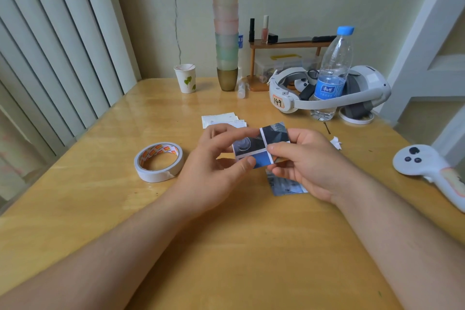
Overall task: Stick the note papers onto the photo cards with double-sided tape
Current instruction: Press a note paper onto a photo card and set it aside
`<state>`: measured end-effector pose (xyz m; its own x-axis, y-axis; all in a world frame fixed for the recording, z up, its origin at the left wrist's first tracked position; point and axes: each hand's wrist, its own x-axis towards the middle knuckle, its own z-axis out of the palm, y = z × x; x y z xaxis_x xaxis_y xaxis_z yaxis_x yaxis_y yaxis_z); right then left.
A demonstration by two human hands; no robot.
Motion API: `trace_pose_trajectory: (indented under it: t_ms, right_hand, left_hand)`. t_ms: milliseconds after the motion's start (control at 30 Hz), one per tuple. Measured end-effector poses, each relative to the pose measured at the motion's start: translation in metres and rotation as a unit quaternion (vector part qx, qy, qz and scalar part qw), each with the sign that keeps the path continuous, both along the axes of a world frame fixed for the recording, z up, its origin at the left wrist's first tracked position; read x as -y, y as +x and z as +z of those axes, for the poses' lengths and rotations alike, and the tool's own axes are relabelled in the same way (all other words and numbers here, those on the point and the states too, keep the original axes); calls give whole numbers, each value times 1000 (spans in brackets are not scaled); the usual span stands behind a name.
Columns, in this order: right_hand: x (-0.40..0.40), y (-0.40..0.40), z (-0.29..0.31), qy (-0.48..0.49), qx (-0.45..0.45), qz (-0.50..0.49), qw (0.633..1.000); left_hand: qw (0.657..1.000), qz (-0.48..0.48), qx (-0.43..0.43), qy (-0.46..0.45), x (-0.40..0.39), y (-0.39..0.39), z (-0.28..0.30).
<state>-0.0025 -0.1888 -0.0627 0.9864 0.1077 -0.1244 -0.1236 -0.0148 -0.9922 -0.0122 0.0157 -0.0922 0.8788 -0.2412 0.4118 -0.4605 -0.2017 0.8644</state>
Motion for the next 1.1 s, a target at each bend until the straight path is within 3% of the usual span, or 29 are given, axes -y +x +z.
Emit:
trace_pose_trajectory:
  t_ms: [233, 400, 1100]
  right_hand:
    - [-2, -3, 5, 3, 4, -7, 1000]
    - [-2, -6, 8, 17, 3, 9, 1000]
    - [-3, -8, 13, 100, -17, 4, 995]
  left_hand:
    - [980, 14, 118, 160, -12, 0, 0]
    - [965, 29, 139, 219, -16, 2, 2]
    - [924, 43, 209, 319, -18, 1, 9]
